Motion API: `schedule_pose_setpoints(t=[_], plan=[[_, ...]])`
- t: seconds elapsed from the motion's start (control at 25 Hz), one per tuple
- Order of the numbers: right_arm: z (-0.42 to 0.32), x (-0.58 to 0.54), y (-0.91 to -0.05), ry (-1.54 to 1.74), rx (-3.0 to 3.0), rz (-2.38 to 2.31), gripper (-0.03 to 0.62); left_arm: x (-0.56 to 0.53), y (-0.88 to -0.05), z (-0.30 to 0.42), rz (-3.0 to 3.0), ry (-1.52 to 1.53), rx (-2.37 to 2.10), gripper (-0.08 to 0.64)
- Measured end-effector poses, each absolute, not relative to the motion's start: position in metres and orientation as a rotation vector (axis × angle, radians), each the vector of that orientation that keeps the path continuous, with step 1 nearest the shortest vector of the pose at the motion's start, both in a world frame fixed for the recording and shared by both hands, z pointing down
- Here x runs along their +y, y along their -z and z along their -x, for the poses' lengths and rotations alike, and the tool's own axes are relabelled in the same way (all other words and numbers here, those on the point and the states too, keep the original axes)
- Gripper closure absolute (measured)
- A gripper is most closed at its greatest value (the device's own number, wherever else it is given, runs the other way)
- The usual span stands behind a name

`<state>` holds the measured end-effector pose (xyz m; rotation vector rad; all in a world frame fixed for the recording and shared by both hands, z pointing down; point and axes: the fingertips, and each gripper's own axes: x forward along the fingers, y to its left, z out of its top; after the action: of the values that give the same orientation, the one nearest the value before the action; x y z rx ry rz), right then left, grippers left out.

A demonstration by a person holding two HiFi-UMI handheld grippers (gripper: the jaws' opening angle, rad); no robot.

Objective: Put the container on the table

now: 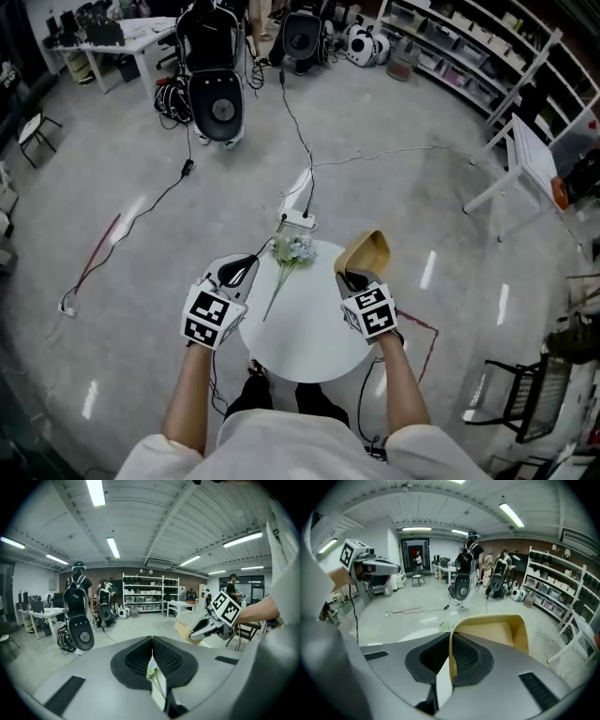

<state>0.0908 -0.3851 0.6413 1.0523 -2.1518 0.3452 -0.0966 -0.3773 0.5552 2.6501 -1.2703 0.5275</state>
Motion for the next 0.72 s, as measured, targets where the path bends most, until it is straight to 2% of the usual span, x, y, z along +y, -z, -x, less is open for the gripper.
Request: schedule_pose_setpoints(t=[0.4, 0.72], plan=[[-0.113, -0.402, -0.822, -0.487, -1.956, -0.765, 0.572, -0.385, -0.640, 0.081, -2.455, -0.618, -1.327, 0.540], [-0.096, -0.405, -0.884, -0.444, -1.859, -0.599, 0.561, -0.383, -0.677, 0.088, -2.361, -0.654, -1.353, 0.540]])
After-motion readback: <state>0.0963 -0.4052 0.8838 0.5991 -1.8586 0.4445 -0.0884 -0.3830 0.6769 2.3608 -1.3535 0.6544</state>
